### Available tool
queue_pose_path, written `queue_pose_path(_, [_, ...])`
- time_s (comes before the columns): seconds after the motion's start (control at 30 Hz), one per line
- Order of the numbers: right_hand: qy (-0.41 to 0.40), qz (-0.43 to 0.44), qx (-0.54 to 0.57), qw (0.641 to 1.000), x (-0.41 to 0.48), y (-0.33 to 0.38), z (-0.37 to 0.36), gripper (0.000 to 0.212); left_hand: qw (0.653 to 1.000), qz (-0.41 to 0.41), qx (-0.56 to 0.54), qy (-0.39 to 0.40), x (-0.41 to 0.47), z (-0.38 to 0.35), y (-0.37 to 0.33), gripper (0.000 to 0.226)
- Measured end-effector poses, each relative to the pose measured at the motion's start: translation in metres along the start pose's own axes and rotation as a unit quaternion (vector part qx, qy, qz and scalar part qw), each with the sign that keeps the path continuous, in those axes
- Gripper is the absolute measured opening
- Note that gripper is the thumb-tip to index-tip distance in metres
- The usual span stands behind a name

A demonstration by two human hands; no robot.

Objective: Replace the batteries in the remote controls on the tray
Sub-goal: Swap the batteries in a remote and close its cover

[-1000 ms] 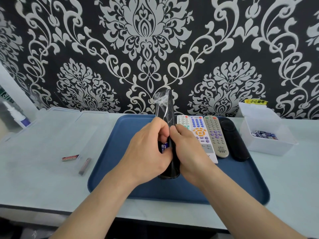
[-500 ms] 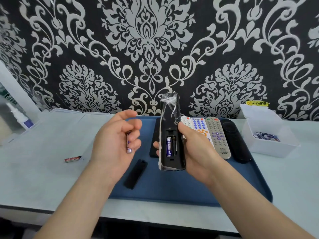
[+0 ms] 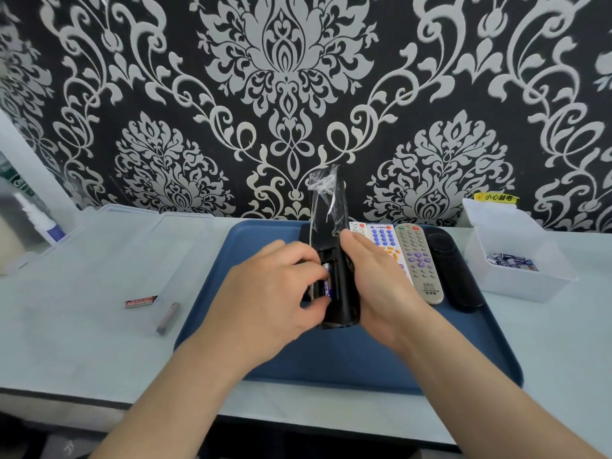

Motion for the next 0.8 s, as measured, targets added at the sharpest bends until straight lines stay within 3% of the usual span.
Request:
queue_pose_path(0.27, [-0.016, 0.031, -0.051, 0.998, 0.000, 0.000, -0.002, 0.036, 0.999, 0.022, 0.013, 0.045, 0.001, -0.009, -0.003, 0.019])
queue_pose_path(0.4, [-0.033, 0.018, -0.072, 0.997, 0.001, -0.005, 0.000, 0.035, 0.998, -0.020, -0.005, 0.058, 0.003, -0.015, -0.003, 0.028])
queue_pose_path(0.67, [-0.058, -0.014, -0.043, 0.997, 0.002, -0.003, 0.004, 0.037, 0.997, -0.083, 0.002, 0.009, -0.001, -0.013, -0.009, 0.026])
queue_pose_path(0.8, [-0.063, -0.033, 0.003, 0.997, -0.001, -0.003, 0.007, 0.039, 0.996, -0.022, -0.085, -0.010, 0.000, -0.007, -0.004, 0.022])
Point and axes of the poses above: each hand's wrist, its own x-axis towards the middle knuckle, its own z-axis out of the back of the hand, y = z × x, the point moved 5 cm from there along x, towards the middle knuckle, and after that the axes turned 7 degrees about z, right-handed, at the moved point
